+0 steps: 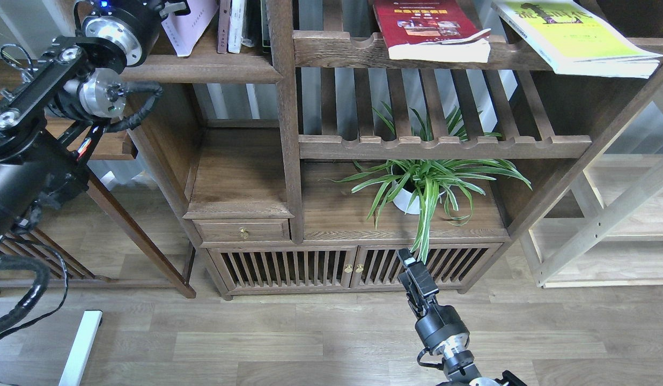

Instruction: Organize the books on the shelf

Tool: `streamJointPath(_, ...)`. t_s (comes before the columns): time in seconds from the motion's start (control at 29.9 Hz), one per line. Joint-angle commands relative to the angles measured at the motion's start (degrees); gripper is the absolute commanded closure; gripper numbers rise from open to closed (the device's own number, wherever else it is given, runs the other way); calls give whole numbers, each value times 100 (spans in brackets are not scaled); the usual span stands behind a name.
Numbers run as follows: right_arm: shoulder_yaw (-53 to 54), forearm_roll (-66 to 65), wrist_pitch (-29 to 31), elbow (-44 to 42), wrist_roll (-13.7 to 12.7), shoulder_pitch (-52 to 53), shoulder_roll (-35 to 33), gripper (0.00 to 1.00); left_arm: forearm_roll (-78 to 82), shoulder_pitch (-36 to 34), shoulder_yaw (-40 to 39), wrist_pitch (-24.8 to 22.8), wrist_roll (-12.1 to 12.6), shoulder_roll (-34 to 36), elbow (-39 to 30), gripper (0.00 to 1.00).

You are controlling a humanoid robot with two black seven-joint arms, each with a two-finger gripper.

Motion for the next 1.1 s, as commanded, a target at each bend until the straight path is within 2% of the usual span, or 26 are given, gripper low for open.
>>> streamJointPath(0.0,0,0,0,-9,-2,8,-9,1,0,23,1,-32,7,-9,36,93)
streamJointPath(0.07,-8,0,0,0,-2,8,-9,1,9,23,10,-32,7,-9,54,84)
streamJointPath(0.27,-17,0,0,-9,-2,8,0,1,0,-64,18,-32,16,-53,168,82)
streamJointPath(0.33,-17,0,0,-9,-2,8,0,1,9,-100,10,-32,16,-70,212,76)
streamJointPath(0.6,-17,0,0,-9,-2,-1,0,1,0,-390,27,-58,43,-202,493,75)
streamJointPath(0.9,-17,0,0,-9,-2,-36,0,1,9,-627,54,-137,51,-299,695,66)
streamJointPath(1.07,-35,0,0,-9,-2,-45,0,1,0,-838,54,-146,34,-369,862,65)
